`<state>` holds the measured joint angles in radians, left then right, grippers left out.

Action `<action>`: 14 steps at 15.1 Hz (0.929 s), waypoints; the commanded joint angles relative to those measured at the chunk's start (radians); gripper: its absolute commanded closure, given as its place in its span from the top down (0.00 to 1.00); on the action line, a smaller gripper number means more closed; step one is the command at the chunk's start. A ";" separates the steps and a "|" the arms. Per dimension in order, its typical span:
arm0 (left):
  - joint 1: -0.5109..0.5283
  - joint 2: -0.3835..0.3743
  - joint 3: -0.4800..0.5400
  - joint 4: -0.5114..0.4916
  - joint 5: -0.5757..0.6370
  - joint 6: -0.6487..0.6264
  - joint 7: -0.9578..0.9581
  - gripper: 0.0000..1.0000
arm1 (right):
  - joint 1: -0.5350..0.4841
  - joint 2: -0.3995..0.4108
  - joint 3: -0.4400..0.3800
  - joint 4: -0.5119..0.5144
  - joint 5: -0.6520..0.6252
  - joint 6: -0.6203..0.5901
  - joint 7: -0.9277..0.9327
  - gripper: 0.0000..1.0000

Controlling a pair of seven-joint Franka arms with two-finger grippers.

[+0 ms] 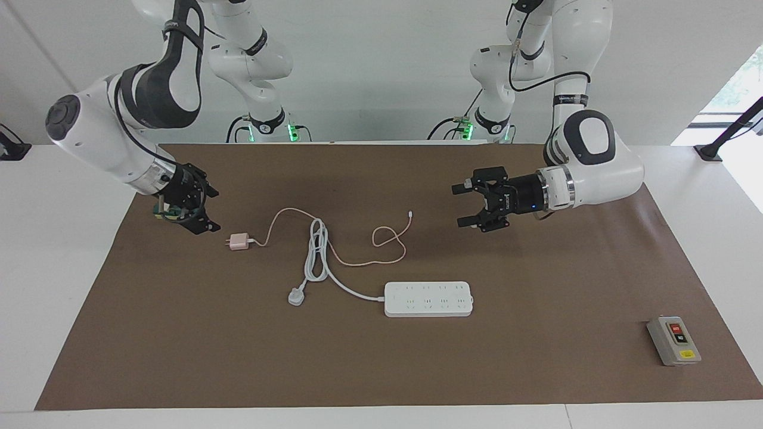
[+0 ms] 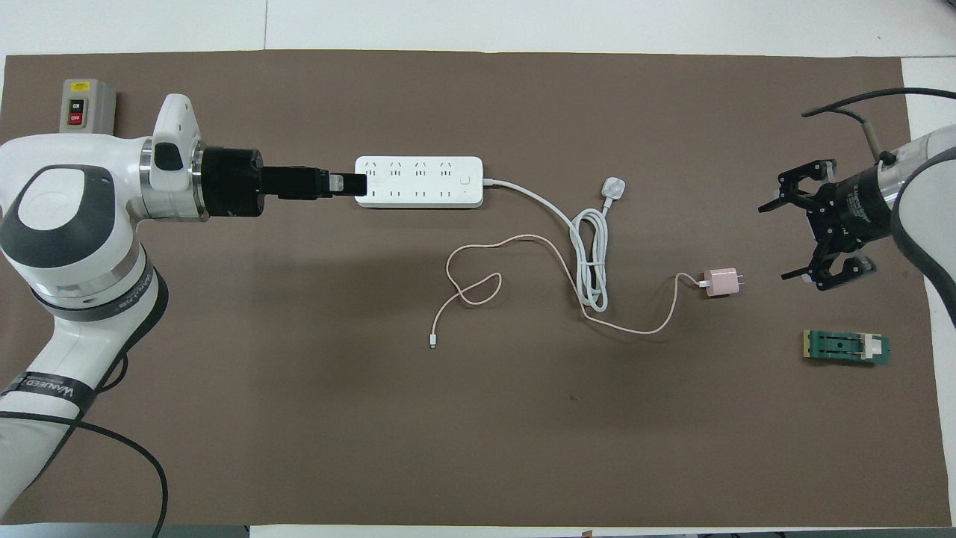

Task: Plug charger into power strip
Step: 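Move the right gripper over the pink charger while the left gripper holds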

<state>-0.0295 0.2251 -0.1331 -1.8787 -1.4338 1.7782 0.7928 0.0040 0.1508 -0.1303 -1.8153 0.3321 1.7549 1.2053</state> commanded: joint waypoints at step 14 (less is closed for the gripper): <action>-0.147 0.042 0.000 -0.212 -0.339 0.075 -0.061 1.00 | -0.070 0.059 0.008 -0.271 0.188 0.271 -0.153 1.00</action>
<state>-0.1481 0.2701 -0.1423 -2.0953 -1.7409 1.8253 0.7469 -0.0523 0.2099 -0.1313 -2.0735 0.4932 2.0116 1.1033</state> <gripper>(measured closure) 0.000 0.000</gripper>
